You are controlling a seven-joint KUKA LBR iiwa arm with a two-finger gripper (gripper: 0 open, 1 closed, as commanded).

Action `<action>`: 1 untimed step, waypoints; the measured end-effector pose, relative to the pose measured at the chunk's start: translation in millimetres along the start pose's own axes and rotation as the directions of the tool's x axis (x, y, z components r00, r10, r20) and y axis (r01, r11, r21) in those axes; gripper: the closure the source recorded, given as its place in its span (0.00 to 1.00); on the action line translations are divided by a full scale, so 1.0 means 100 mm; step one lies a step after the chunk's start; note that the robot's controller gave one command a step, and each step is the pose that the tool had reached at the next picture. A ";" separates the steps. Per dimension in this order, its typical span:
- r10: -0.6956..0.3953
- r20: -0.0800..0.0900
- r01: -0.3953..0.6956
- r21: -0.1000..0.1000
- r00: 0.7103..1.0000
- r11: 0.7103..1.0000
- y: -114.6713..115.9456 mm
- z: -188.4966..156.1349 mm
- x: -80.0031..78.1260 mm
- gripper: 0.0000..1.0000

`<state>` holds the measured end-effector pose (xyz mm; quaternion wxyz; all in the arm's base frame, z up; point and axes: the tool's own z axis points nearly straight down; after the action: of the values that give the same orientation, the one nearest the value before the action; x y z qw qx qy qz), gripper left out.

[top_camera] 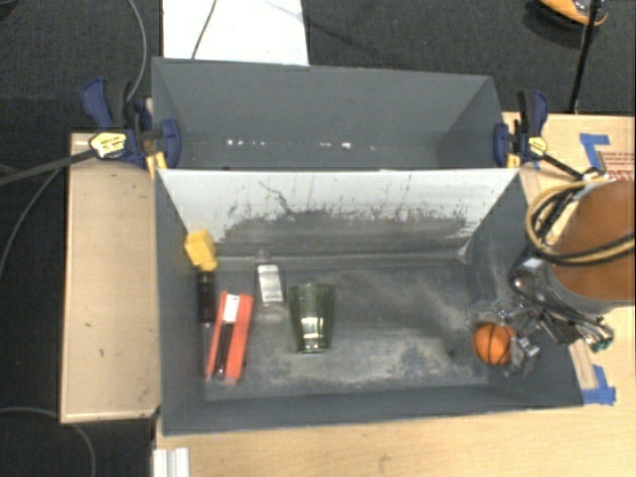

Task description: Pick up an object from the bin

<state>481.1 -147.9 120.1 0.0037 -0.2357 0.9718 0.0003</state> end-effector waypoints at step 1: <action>0.000 0.003 0.000 0.004 1.000 1.000 -0.01 -0.18 -0.01 1.00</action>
Offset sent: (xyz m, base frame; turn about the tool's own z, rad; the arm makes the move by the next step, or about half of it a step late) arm -0.0001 -0.0002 0.0539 0.0000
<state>482.3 -148.6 138.3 0.0057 -0.2357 0.9718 -0.0011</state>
